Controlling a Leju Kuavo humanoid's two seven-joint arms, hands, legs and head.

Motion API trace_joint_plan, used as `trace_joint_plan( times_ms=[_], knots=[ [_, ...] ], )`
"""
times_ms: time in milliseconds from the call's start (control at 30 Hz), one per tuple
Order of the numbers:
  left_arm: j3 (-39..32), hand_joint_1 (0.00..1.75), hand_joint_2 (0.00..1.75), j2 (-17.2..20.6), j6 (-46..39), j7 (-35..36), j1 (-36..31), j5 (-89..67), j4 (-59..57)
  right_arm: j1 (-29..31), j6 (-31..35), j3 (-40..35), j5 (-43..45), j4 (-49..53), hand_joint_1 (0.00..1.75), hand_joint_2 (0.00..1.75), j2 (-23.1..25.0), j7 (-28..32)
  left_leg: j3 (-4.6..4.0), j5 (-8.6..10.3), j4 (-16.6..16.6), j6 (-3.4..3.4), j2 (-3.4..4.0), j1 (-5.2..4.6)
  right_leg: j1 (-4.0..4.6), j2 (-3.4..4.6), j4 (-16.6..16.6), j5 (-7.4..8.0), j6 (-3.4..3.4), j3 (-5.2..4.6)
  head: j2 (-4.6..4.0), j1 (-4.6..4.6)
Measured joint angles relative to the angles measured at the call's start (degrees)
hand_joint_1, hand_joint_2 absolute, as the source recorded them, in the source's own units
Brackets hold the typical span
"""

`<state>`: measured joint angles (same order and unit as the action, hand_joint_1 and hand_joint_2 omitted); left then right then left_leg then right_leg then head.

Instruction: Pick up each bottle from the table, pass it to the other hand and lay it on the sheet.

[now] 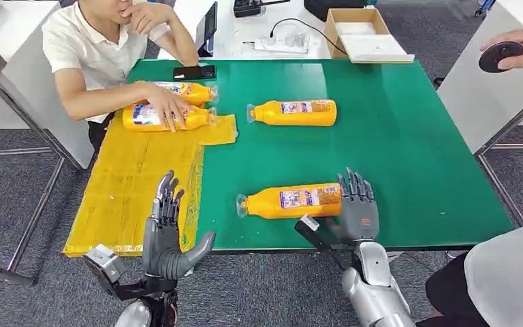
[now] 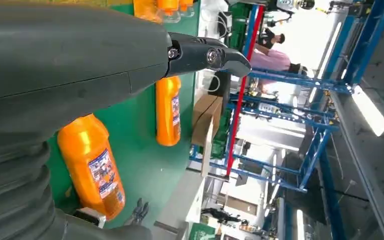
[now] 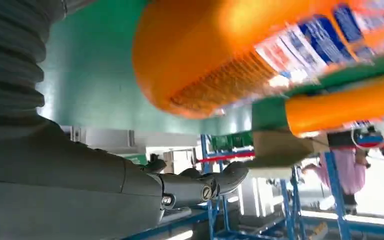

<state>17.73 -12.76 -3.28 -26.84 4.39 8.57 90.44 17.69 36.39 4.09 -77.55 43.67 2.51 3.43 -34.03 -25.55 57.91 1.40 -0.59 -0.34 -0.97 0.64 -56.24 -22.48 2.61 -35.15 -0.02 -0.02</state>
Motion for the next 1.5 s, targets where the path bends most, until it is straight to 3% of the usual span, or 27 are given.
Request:
trace_joint_plan(
  times_ms=[767,833,867,933,1500],
  knots=[
    [1.3,0.0,1.75,0.2,0.9,2.0,-2.4,1.7,-2.2,6.9,-0.3,-6.0,1.5,-11.0,0.02,1.75,-1.1,2.1,0.02,0.01,0.0,0.0,0.01,0.01,0.01,0.0,0.0,0.01,0.0,0.01,0.02,0.0],
    [1.5,0.0,1.75,0.2,1.0,2.1,-2.6,1.9,-2.4,7.4,-0.7,-6.6,2.1,-11.9,1.43,1.75,-0.9,2.1,0.02,0.01,0.0,0.0,0.01,0.01,0.01,0.0,0.0,0.01,0.0,0.01,0.0,0.0],
    [1.5,0.0,1.75,0.2,1.1,2.1,-2.6,2.1,-2.4,7.7,-1.1,-6.8,2.5,-12.4,1.43,1.75,-0.7,2.1,0.03,0.01,0.0,0.0,0.01,0.01,0.01,0.0,0.0,0.01,0.0,0.01,0.02,0.0],
    [1.5,0.0,1.75,0.2,1.1,2.1,-2.7,2.1,-2.4,7.7,-2.0,-7.1,3.2,-13.5,1.68,1.75,-0.6,2.2,0.02,0.01,0.0,0.0,-0.01,0.01,0.01,0.0,0.0,0.01,0.0,0.01,0.02,0.02],
    [1.5,0.0,1.75,0.6,1.3,2.8,-3.1,3.3,-3.6,10.0,-6.6,-7.8,5.2,-18.0,1.71,1.75,-1.2,1.5,0.45,-0.01,0.0,0.0,0.03,0.01,0.01,0.01,0.0,-0.01,0.0,0.35,0.02,0.0]
  ],
)
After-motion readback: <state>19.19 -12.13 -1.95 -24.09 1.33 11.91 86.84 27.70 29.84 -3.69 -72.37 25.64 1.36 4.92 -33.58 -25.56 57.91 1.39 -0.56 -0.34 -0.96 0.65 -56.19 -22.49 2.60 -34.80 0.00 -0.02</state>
